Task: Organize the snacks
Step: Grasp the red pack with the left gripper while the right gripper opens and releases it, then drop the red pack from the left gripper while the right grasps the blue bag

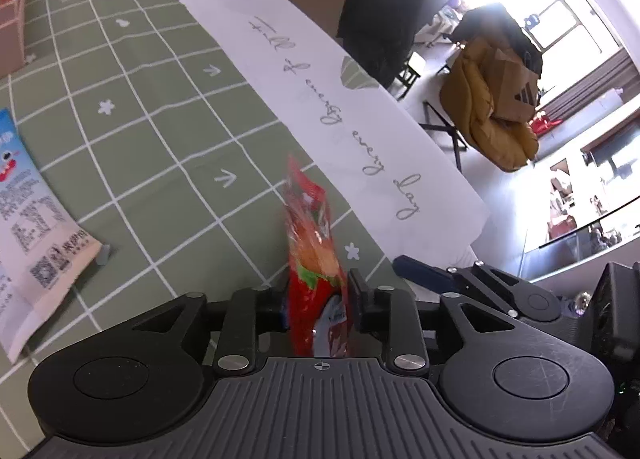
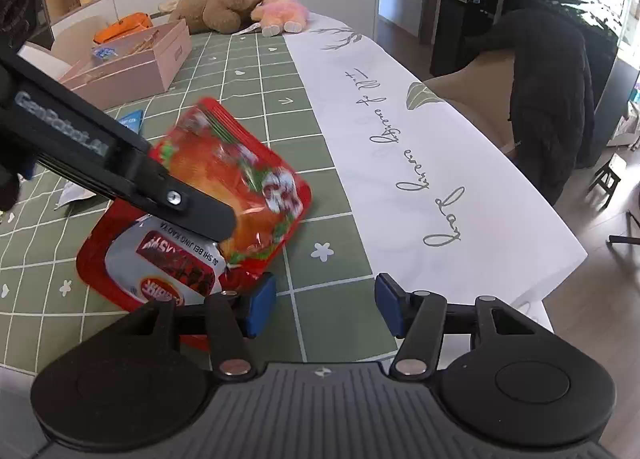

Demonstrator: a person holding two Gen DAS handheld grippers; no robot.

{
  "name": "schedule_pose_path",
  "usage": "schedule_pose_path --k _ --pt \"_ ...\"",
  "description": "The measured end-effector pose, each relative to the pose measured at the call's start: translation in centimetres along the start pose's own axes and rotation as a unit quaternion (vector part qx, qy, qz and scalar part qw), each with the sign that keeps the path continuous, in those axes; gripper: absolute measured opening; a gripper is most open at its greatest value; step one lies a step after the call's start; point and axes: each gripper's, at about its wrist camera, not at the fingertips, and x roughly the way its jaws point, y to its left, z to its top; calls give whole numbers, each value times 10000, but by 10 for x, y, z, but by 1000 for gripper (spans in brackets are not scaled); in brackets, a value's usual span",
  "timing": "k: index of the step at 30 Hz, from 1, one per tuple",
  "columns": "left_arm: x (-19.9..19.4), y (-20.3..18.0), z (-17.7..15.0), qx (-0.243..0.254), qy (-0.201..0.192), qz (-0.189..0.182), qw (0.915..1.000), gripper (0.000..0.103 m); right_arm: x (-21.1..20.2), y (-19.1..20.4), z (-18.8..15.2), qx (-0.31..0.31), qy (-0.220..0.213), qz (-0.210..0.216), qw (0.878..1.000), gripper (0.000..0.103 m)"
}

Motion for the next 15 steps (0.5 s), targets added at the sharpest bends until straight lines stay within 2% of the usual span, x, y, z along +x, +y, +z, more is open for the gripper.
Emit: schedule_pose_path --k 4,6,9,12,15 --pt "5 -3 -9 138 155 63 9998 33 0 -1 -1 6 -7 -19 10000 56" --pt "-2 -5 -16 253 34 118 9996 30 -1 -1 0 26 33 48 10000 55" --pt "-22 -7 -25 359 -251 249 9987 27 -7 -4 8 215 9 384 9990 55" --pt "-51 1 -35 229 -483 363 9979 26 -10 1 25 176 -166 562 9981 58" --pt "-80 24 -47 -256 -662 489 9963 26 0 17 47 -79 -221 679 9974 68"
